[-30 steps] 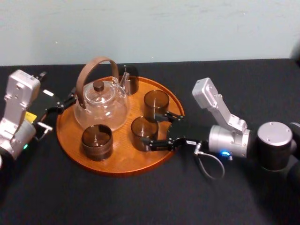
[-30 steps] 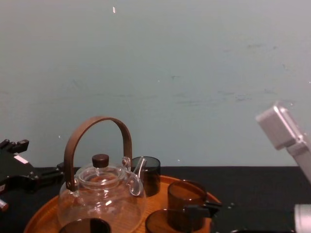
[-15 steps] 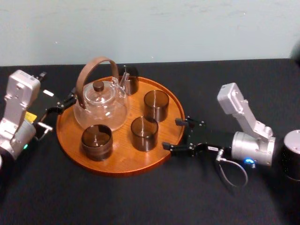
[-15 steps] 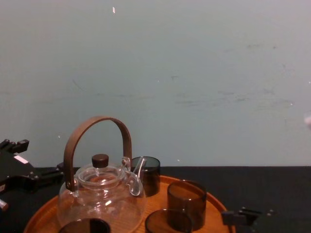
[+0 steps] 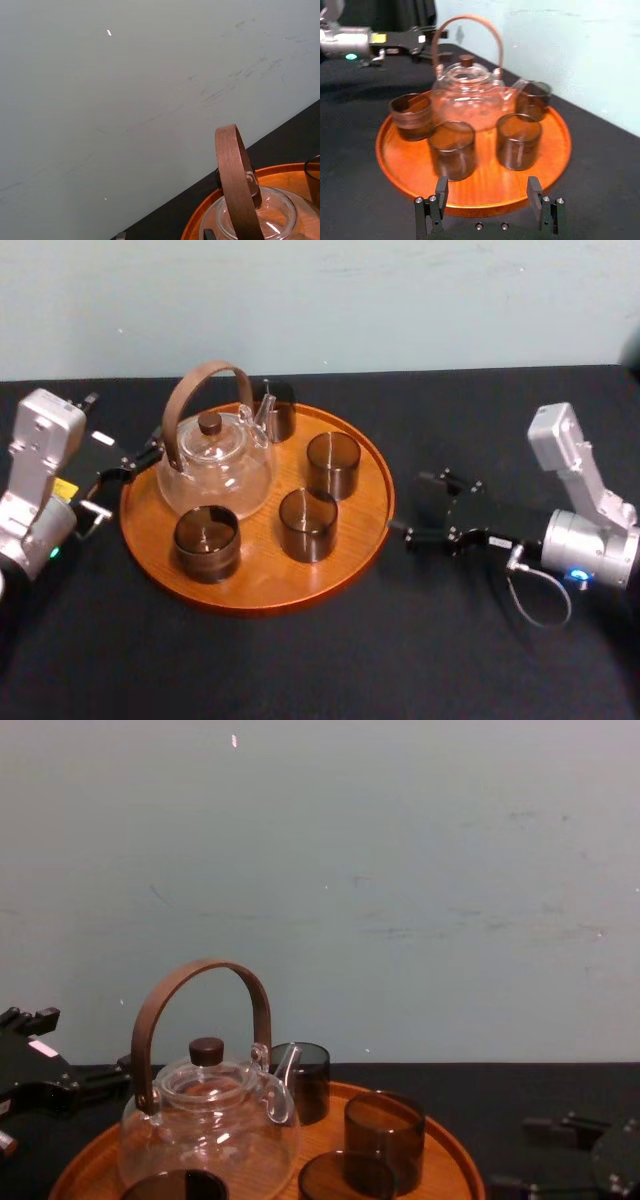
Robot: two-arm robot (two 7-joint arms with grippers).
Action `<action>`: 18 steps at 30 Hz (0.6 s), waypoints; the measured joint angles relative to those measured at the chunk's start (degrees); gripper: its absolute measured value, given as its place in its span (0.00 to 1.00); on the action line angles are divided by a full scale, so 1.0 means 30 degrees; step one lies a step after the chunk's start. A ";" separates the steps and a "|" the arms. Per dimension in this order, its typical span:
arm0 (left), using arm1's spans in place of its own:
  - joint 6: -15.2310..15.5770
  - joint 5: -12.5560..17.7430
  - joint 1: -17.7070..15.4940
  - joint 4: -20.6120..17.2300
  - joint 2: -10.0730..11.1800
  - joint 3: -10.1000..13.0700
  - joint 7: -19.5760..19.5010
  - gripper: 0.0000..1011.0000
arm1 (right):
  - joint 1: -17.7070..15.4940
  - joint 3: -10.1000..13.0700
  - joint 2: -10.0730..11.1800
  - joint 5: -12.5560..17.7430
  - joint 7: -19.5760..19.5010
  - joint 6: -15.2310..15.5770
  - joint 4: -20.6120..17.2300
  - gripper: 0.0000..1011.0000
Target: Pick up the glass from the table and place it on the tray.
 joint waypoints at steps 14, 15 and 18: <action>0.0000 -0.0001 0.0000 0.0000 0.0000 0.0000 0.0000 0.99 | 0.0516 0.1928 -0.1300 0.0539 -0.2335 -0.0945 0.1171 0.99; -0.0001 0.0000 0.0001 0.0000 0.0000 -0.0001 0.0000 0.99 | 0.0516 0.1928 -0.1300 0.0539 -0.2335 -0.0945 0.1171 0.99; 0.0000 0.0000 0.0001 0.0000 0.0000 -0.0001 0.0000 0.99 | 0.0682 0.2442 -0.1917 0.0363 -0.3442 -0.1208 0.1594 0.99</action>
